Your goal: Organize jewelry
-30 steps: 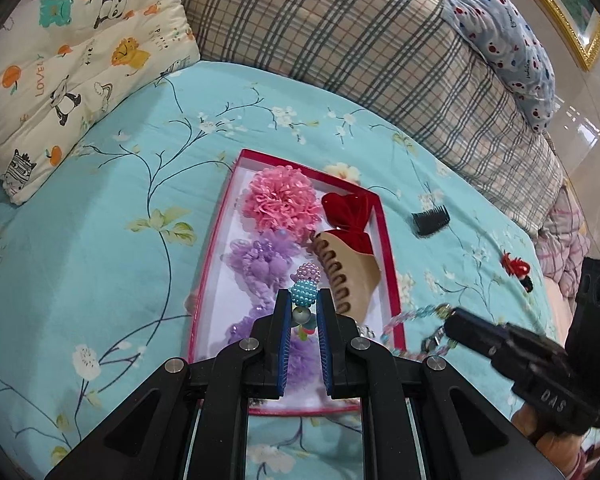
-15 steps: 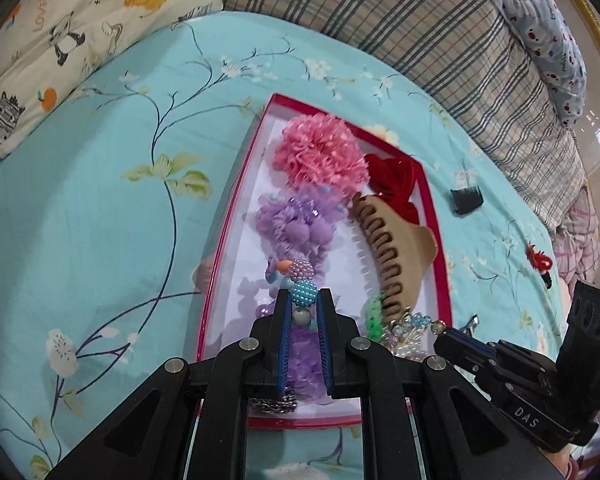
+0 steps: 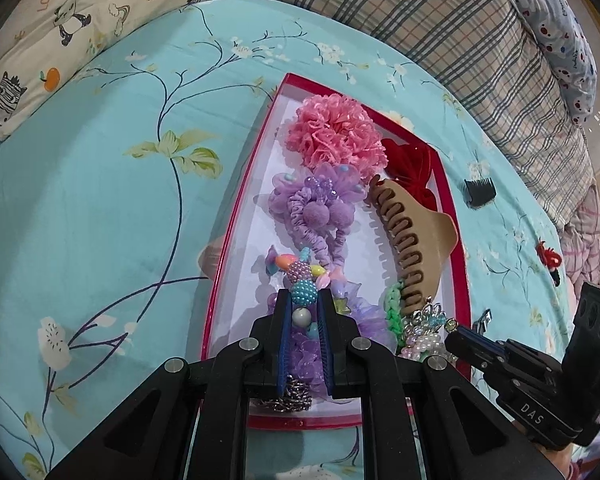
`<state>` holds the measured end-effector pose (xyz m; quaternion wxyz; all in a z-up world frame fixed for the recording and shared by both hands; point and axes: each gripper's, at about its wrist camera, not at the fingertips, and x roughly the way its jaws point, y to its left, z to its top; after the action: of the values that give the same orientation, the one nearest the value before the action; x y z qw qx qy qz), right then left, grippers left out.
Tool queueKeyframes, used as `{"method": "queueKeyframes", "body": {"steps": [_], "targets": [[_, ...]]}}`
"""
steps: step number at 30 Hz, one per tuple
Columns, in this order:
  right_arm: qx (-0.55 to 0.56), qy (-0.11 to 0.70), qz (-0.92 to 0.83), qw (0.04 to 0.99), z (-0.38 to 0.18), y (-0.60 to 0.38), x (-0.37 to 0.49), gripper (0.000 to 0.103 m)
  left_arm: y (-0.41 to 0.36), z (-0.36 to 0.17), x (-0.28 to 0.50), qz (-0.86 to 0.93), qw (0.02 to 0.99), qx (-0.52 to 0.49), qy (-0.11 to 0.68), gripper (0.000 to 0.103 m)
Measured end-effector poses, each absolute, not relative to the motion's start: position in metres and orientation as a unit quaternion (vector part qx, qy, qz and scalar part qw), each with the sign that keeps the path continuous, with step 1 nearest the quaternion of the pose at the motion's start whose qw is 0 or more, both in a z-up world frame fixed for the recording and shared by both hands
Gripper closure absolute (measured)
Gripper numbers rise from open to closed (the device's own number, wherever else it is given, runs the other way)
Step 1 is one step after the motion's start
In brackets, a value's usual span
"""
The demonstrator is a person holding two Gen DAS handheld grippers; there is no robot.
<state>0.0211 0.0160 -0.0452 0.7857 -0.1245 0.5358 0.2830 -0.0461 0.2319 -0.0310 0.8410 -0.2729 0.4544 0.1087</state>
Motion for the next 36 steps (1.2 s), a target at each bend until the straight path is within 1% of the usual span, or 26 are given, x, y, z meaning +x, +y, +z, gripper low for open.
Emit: {"method": "queueKeyframes", "body": {"steps": [4, 6, 9, 15, 18, 19, 20, 21, 22, 23, 27, 31, 32, 33, 36], "targets": [[-0.126, 0.538, 0.280, 0.785, -0.047, 0.016, 0.021, 0.096, 0.230, -0.033, -0.044, 0.109, 0.839, -0.274, 0.458, 0.091], [-0.125, 0.541, 0.279, 0.783, -0.047, 0.015, 0.021, 0.095, 0.231, -0.034, -0.044, 0.110, 0.837, -0.276, 0.459, 0.088], [-0.124, 0.542, 0.280, 0.783, -0.048, 0.015, 0.022, 0.092, 0.231, -0.035, -0.045, 0.116, 0.836, -0.275, 0.460, 0.078], [-0.116, 0.543, 0.277, 0.785, -0.046, 0.013, 0.022, 0.091, 0.230, -0.034, -0.048, 0.119, 0.837, -0.272, 0.461, 0.077], [-0.115, 0.544, 0.277, 0.783, -0.045, 0.013, 0.021, 0.089, 0.230, -0.033, -0.049, 0.119, 0.836, -0.272, 0.461, 0.075], [-0.114, 0.544, 0.278, 0.783, -0.045, 0.012, 0.021, 0.086, 0.229, -0.032, -0.049, 0.120, 0.836, -0.271, 0.462, 0.071], [-0.113, 0.544, 0.278, 0.784, -0.044, 0.012, 0.021, 0.080, 0.229, -0.031, -0.050, 0.121, 0.836, -0.270, 0.461, 0.066], [-0.112, 0.543, 0.276, 0.785, -0.043, 0.012, 0.020, 0.075, 0.229, -0.030, -0.051, 0.122, 0.837, -0.269, 0.461, 0.065], [-0.110, 0.540, 0.276, 0.787, -0.041, 0.011, 0.019, 0.065, 0.228, -0.029, -0.052, 0.123, 0.838, -0.268, 0.460, 0.064], [-0.109, 0.537, 0.277, 0.789, -0.039, 0.011, 0.018, 0.063, 0.228, -0.028, -0.054, 0.124, 0.838, -0.268, 0.459, 0.062], [-0.106, 0.534, 0.278, 0.791, -0.033, 0.008, 0.016, 0.063, 0.227, -0.026, -0.058, 0.124, 0.838, -0.268, 0.459, 0.059], [-0.105, 0.530, 0.279, 0.794, -0.027, 0.006, 0.013, 0.063, 0.224, -0.021, -0.063, 0.128, 0.841, -0.263, 0.456, 0.051], [-0.105, 0.529, 0.278, 0.795, -0.026, 0.005, 0.013, 0.063, 0.224, -0.020, -0.064, 0.130, 0.841, -0.262, 0.456, 0.046], [-0.105, 0.528, 0.277, 0.796, -0.025, 0.004, 0.012, 0.063, 0.224, -0.019, -0.066, 0.130, 0.841, -0.262, 0.455, 0.044], [-0.106, 0.528, 0.275, 0.796, -0.022, 0.002, 0.010, 0.057, 0.221, -0.014, -0.072, 0.133, 0.844, -0.257, 0.452, 0.041]]}}
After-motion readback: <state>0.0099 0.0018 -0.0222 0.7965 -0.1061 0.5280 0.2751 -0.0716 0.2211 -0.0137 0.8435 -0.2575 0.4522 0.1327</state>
